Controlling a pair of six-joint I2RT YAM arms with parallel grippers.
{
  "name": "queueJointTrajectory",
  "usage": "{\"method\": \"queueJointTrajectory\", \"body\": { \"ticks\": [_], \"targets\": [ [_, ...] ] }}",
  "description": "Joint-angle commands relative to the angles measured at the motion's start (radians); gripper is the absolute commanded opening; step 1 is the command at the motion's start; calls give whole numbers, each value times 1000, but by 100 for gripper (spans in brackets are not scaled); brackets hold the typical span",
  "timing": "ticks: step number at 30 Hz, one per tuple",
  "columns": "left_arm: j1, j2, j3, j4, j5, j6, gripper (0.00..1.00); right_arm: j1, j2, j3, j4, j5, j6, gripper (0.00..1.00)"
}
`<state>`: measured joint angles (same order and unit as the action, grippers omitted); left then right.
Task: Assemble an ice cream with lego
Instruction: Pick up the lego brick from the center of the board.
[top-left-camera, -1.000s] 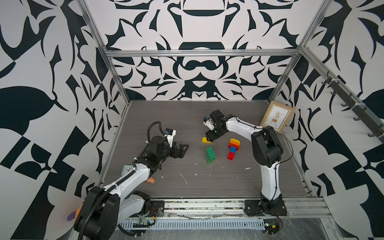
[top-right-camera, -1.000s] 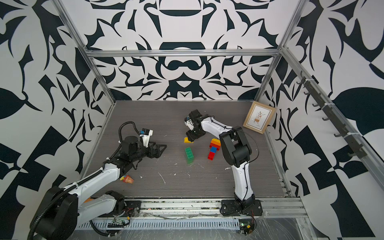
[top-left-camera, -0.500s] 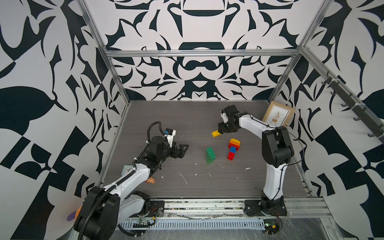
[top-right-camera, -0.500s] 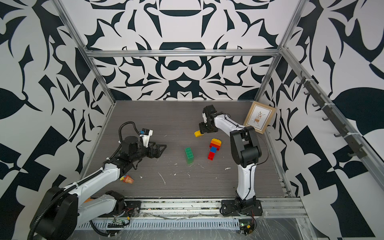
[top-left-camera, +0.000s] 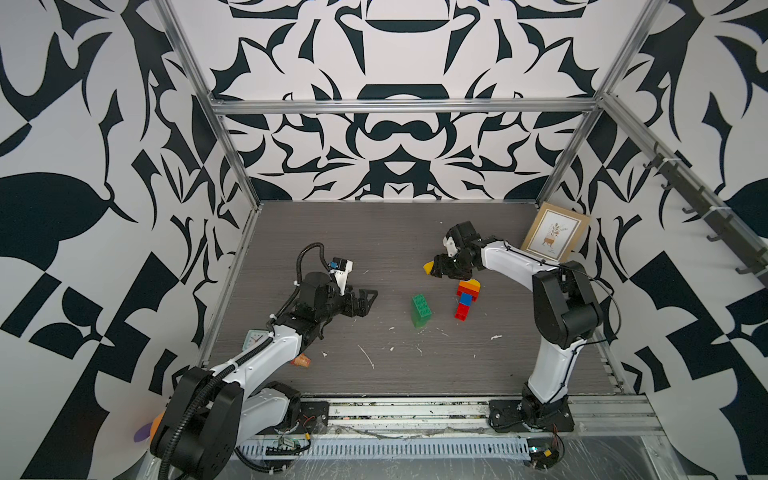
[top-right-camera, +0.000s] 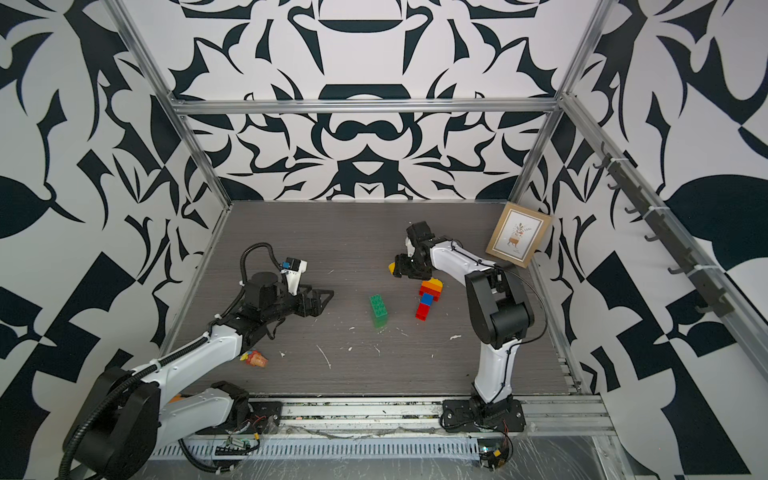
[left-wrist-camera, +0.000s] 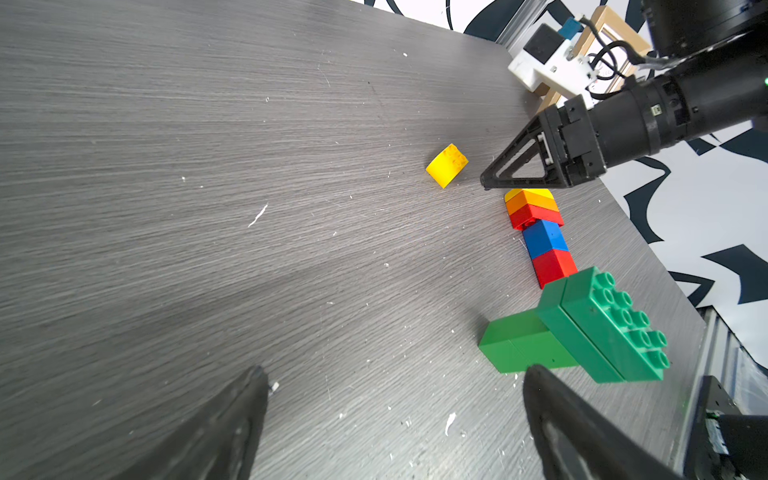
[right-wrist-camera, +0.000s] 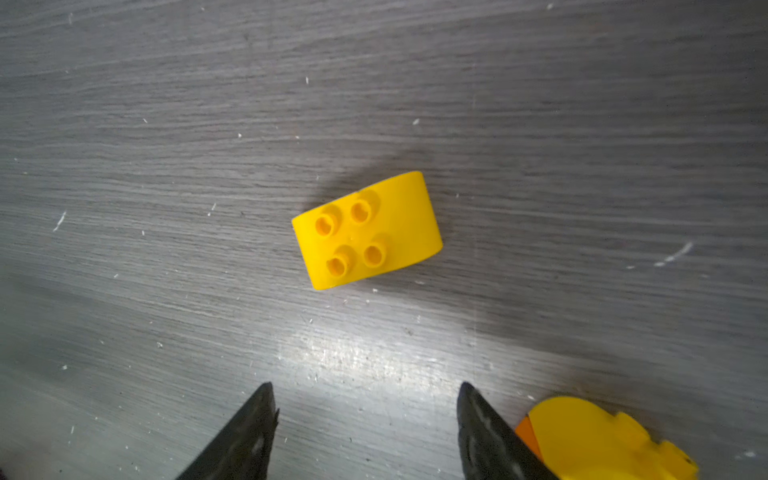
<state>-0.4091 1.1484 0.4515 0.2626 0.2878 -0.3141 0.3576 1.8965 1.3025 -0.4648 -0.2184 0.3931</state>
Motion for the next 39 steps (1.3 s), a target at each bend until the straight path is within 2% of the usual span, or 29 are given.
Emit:
{"method": "queueJointTrajectory", "body": {
  "ticks": [1,16,20,23,31,33,39],
  "targets": [
    [-1,5,-7,15,7,2,99,6,29,39,37,-33,16,71],
    [-2,35,-1,19,-2,6,99,32,212,269,28,-81,-20,76],
    [-1,40,1,21,4,5,99,60,250,336,-8,-40,-53,77],
    [-2,40,1,21,5,5,99,78,286,417,-89,47,-77,77],
    [-2,42,3,19,3,7,99,139,328,513,-261,332,-155,70],
    [-2,41,1,20,4,6,99,145,323,505,-264,346,-159,66],
    [-2,37,-1,24,4,5,99,144,301,467,-216,342,-156,45]
  ]
}}
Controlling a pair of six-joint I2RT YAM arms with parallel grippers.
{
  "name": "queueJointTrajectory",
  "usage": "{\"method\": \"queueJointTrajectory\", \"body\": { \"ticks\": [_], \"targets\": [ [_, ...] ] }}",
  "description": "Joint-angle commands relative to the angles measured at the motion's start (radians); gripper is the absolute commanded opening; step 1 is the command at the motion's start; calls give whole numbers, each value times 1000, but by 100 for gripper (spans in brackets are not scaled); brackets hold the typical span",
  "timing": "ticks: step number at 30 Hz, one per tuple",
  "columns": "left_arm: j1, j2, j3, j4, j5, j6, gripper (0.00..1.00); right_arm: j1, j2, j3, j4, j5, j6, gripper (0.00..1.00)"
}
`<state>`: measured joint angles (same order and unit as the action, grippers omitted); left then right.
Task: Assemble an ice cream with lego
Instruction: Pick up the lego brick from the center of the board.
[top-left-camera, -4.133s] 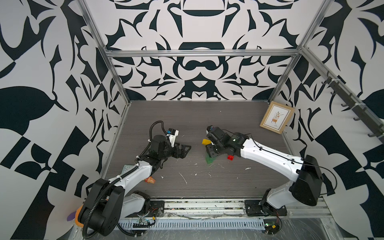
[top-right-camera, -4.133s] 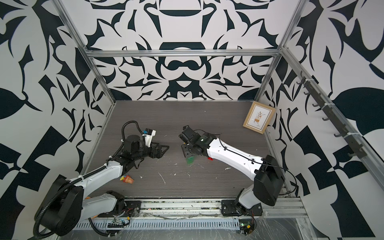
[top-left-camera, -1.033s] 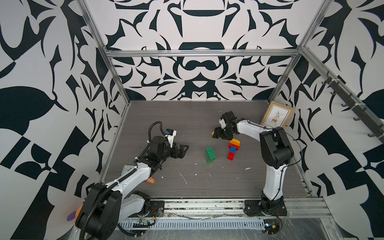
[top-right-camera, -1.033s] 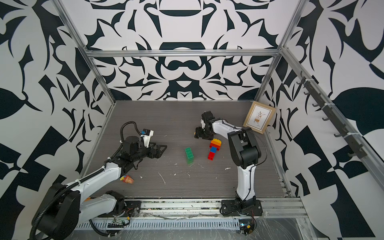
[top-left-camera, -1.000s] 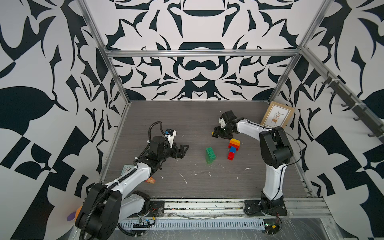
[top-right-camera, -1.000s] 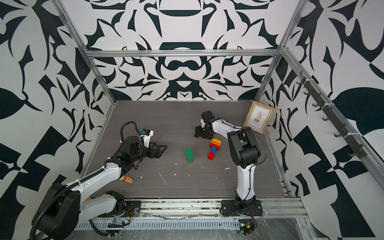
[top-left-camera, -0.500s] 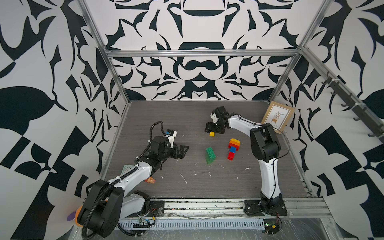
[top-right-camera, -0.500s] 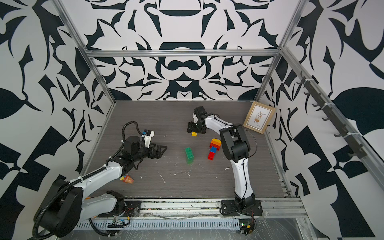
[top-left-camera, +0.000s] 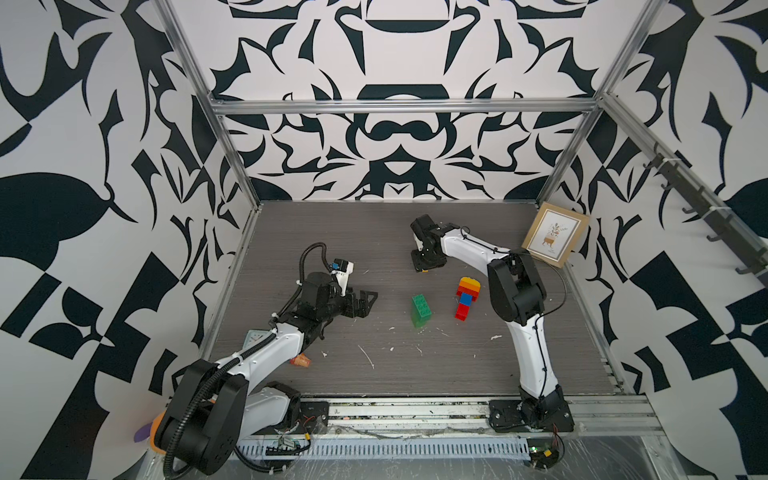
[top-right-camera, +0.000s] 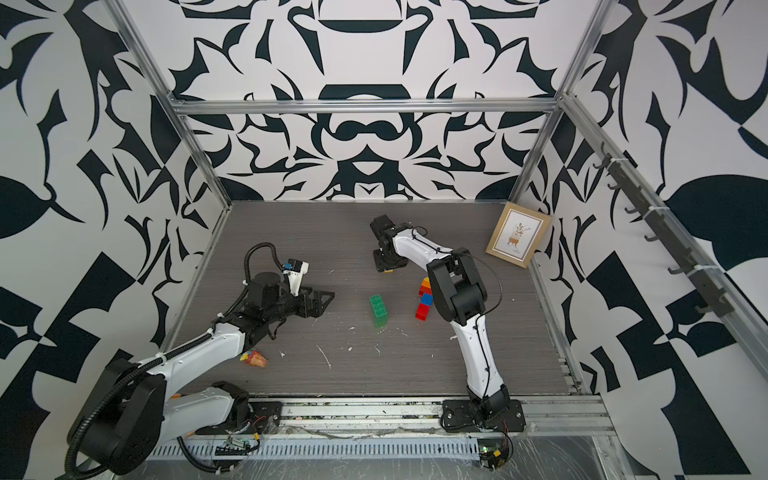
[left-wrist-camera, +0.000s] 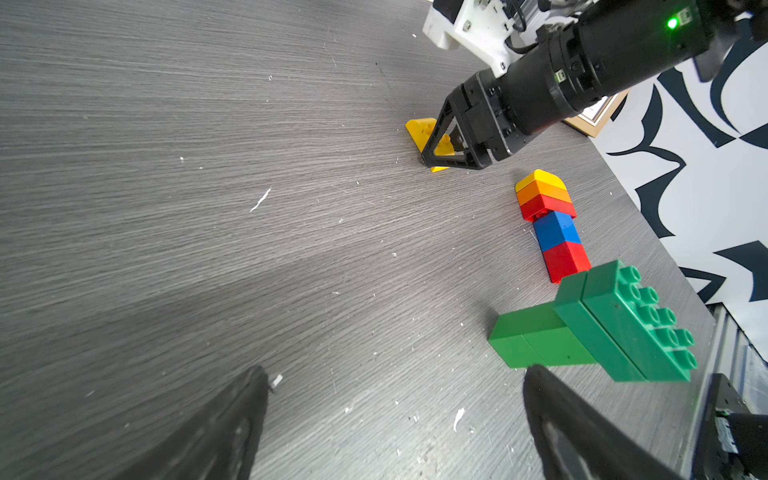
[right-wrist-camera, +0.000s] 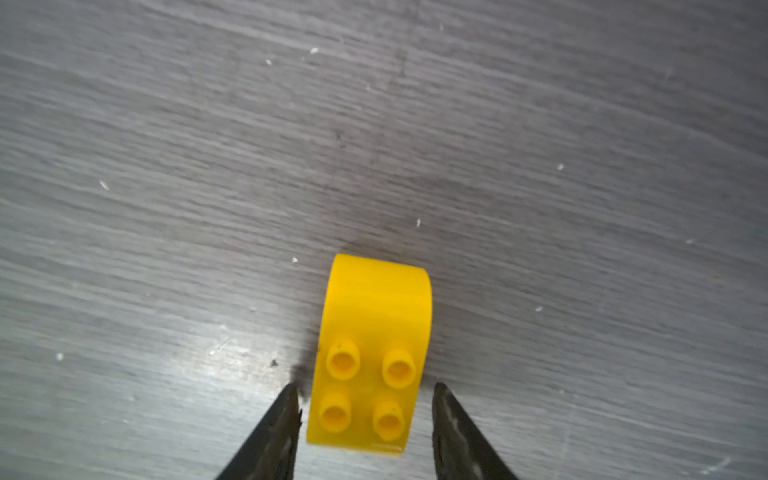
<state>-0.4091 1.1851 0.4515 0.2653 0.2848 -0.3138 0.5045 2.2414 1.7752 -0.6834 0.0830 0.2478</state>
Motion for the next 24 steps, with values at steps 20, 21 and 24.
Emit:
{"method": "queueJointTrajectory", "body": {
  "ticks": [20,21,24],
  "targets": [
    [-2,-18,-14,49,49,-12,99,107,-561,-276,-155,-28,27,19],
    [-2,-18,-14,52,51,-13,99,126,-599,-297,-168,-23,51,19],
    [-2,-19,-17,57,58,-16,99,195,-688,-336,-211,30,124,19]
  ]
}}
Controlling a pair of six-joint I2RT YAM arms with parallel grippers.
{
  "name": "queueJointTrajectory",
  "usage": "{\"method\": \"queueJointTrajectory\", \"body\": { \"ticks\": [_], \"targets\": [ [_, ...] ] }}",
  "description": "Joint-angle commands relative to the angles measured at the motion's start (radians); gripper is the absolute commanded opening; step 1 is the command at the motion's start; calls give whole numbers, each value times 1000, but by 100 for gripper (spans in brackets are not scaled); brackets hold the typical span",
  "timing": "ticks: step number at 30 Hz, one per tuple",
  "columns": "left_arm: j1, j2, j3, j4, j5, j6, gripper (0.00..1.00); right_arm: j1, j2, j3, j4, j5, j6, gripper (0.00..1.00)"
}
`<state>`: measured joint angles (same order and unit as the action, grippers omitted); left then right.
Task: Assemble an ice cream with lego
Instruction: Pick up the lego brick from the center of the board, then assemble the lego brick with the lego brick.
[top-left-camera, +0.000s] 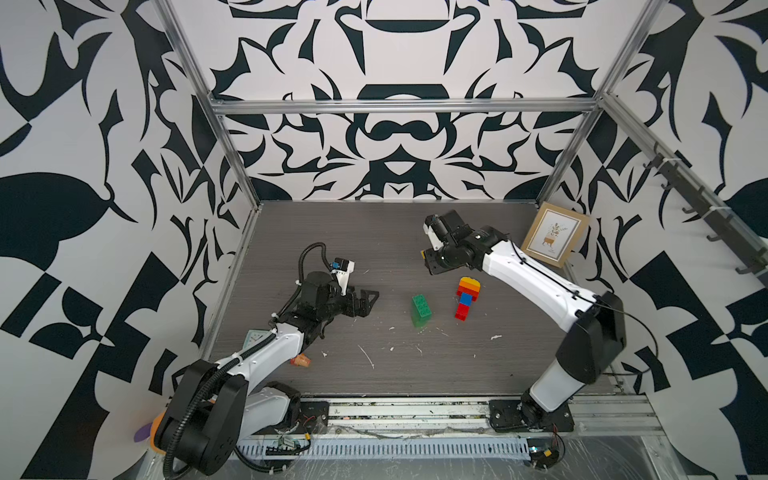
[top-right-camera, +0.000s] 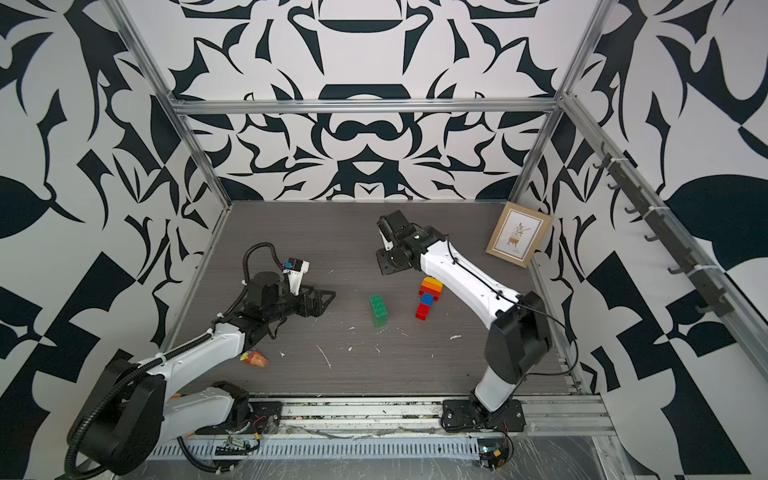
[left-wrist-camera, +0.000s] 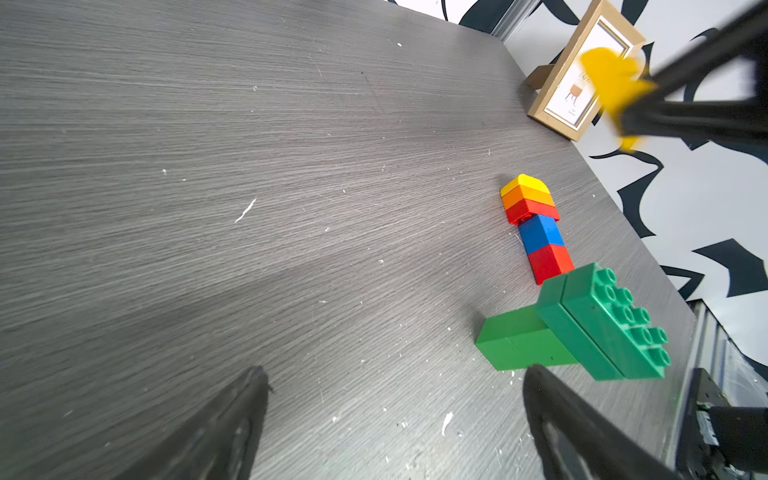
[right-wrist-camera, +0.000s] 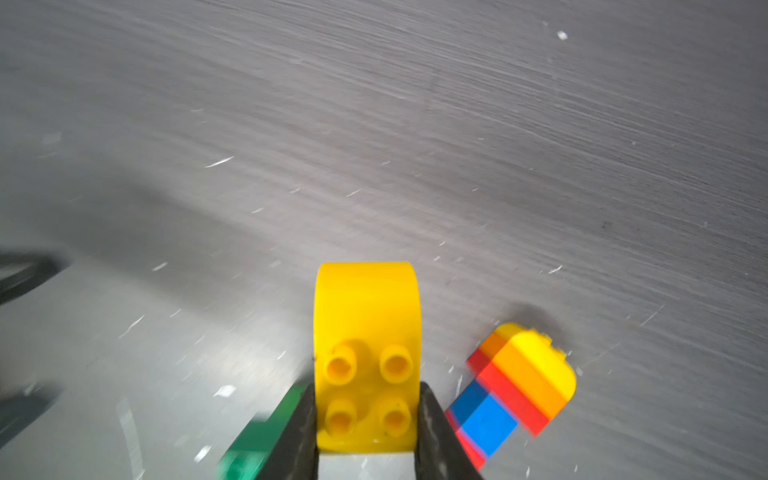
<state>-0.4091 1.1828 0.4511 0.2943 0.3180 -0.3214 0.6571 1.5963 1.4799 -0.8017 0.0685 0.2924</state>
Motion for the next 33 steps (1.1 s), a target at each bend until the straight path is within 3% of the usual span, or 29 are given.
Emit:
{"method": "queueJointTrajectory", "body": {
  "ticks": [1,12,33],
  "targets": [
    [-2,-17,-17,28,26,-9,99,72,-64,-56,-101,76,109,19],
    [-1,6,-23,61,49,-24,99,249,-98,-177,-71,190,264,18],
    [-2,20,-21,71,62,-33,99,281,-75,-188,-27,191,335,21]
  ]
}}
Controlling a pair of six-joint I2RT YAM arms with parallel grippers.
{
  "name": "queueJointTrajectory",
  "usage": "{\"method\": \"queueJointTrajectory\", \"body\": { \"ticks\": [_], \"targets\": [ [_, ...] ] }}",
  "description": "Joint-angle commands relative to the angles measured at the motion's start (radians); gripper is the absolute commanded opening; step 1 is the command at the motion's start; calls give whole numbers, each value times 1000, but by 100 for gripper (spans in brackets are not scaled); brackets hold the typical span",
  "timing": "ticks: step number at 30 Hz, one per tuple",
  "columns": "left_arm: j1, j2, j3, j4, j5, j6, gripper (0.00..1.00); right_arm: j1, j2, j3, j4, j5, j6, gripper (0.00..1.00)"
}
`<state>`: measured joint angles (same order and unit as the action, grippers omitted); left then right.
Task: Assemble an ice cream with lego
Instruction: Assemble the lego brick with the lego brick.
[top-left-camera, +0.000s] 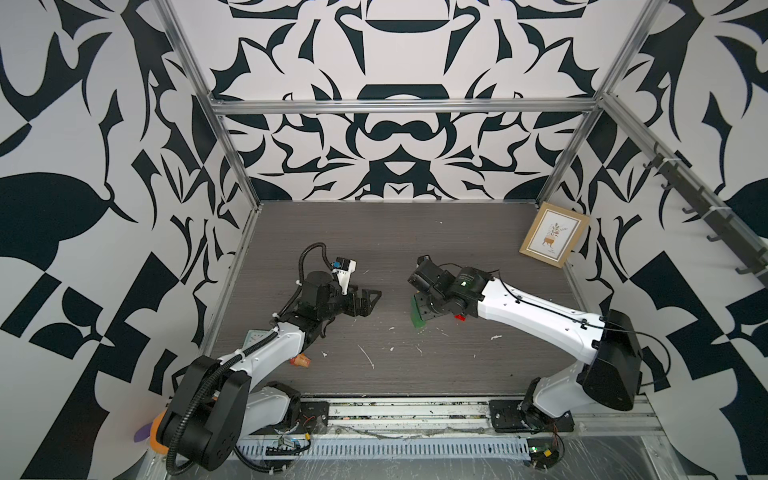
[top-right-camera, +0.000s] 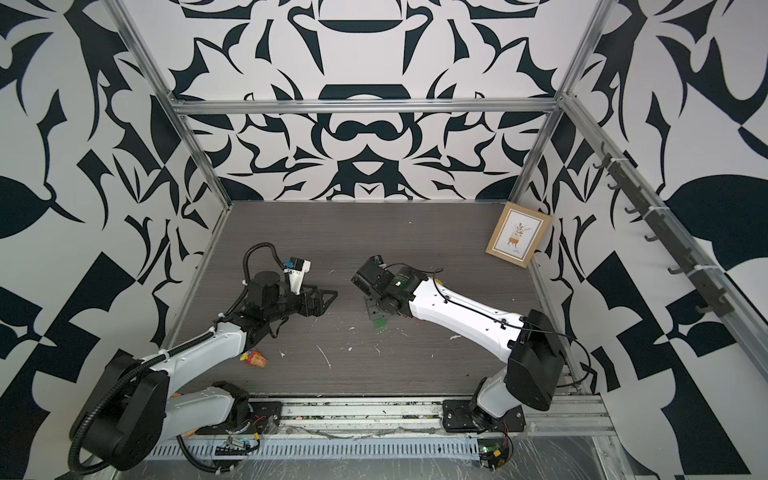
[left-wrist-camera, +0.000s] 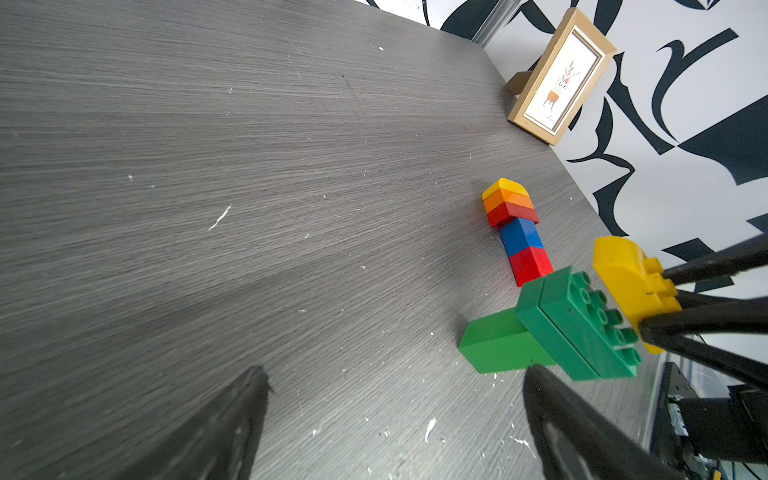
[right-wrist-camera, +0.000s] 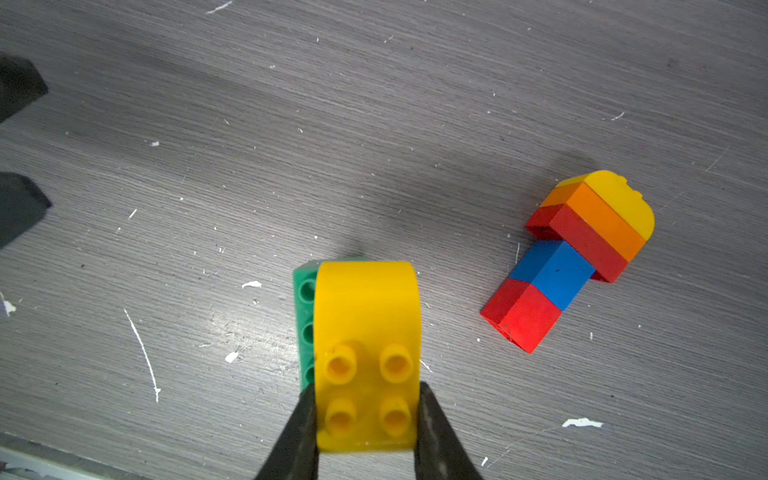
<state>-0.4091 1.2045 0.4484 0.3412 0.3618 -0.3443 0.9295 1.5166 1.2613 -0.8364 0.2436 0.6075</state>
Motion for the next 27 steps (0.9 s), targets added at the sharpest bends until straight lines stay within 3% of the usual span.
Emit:
{"method": "queueJointTrajectory", "body": {
  "ticks": [1,18,22,27],
  "targets": [
    [-1,-1,-17,27,20,-12,99,11,8,32,8,14,20,21],
    [-1,6,-16,26,22,-13,99,25,27,29,14,-3,29,25],
    [-1,9,-15,24,23,-13,99,27,29,28,8,-6,29,30],
    [-2,7,-14,22,24,-12,99,26,28,34,4,-4,28,46]
  ]
}}
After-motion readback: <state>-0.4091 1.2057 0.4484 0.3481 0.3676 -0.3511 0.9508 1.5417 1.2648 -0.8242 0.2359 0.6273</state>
